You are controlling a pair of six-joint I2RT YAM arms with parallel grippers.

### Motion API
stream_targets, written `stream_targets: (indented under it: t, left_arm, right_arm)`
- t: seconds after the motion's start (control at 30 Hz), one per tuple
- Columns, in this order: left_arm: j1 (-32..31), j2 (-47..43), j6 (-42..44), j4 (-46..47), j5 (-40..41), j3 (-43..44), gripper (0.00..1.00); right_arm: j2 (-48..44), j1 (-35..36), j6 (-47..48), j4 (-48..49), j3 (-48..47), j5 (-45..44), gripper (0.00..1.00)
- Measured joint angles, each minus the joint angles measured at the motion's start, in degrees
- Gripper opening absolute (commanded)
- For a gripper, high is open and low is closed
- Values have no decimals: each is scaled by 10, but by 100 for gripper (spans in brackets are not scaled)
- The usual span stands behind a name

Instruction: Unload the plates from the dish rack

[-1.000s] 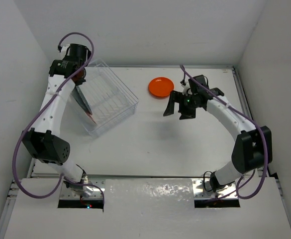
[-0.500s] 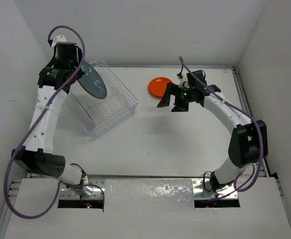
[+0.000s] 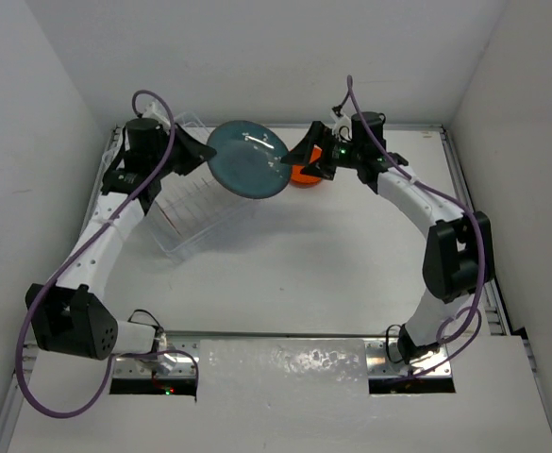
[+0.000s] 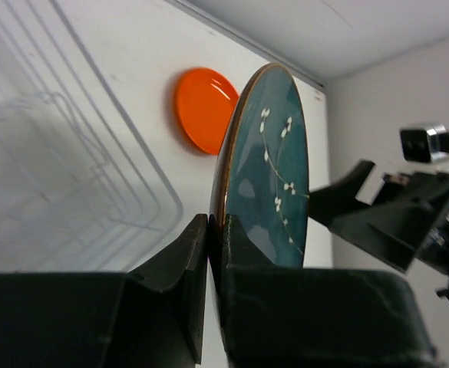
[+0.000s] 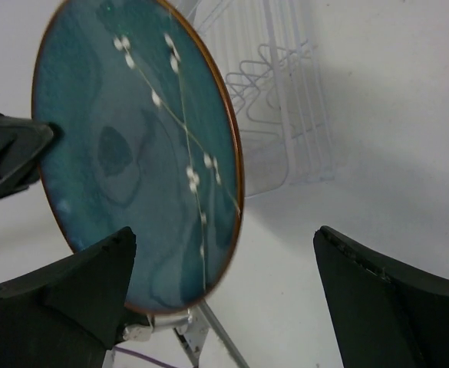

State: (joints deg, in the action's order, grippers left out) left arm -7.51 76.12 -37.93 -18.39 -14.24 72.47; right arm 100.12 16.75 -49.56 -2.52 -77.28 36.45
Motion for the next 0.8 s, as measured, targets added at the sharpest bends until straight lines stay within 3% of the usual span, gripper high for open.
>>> stream_targets:
  t: [0.1, 0.23, 0.3, 0.33, 0.4, 0.5, 0.53, 0.57, 0.7, 0.8]
  left_arm:
    - [0, 0, -42, 64, -47, -51, 0]
    - [0, 1, -77, 130, -85, -93, 0]
    - [0, 5, -87, 153, -102, -100, 0]
    - [0, 8, -88, 169, -105, -102, 0]
    - [2, 16, -92, 191, -110, -108, 0]
    - [4, 35, -90, 206, -117, -99, 65]
    - [1, 44, -87, 197, -120, -79, 92]
    - [0, 52, -74, 180, -117, -56, 100]
    - [-4, 69, -26, 111, -72, 45, 100]
    - [-4, 68, 16, 54, -23, 104, 100]
  right_arm:
    - [9, 0, 0, 0, -4, -17, 81]
    - [23, -2, -27, 30, 3, -16, 22]
    - [24, -5, -61, 72, 18, -1, 15]
    - [26, -5, -82, 94, 23, 3, 0]
    - [34, -12, -119, 141, 27, 28, 0]
    - [37, -22, -140, 168, 31, 32, 0]
    - [35, -25, -145, 169, 41, 25, 0]
    - [31, -31, -150, 165, 55, 13, 0]
    - [-10, -84, -178, 135, 155, -49, 0]
    - [-51, -169, -192, 92, 222, -113, 0]
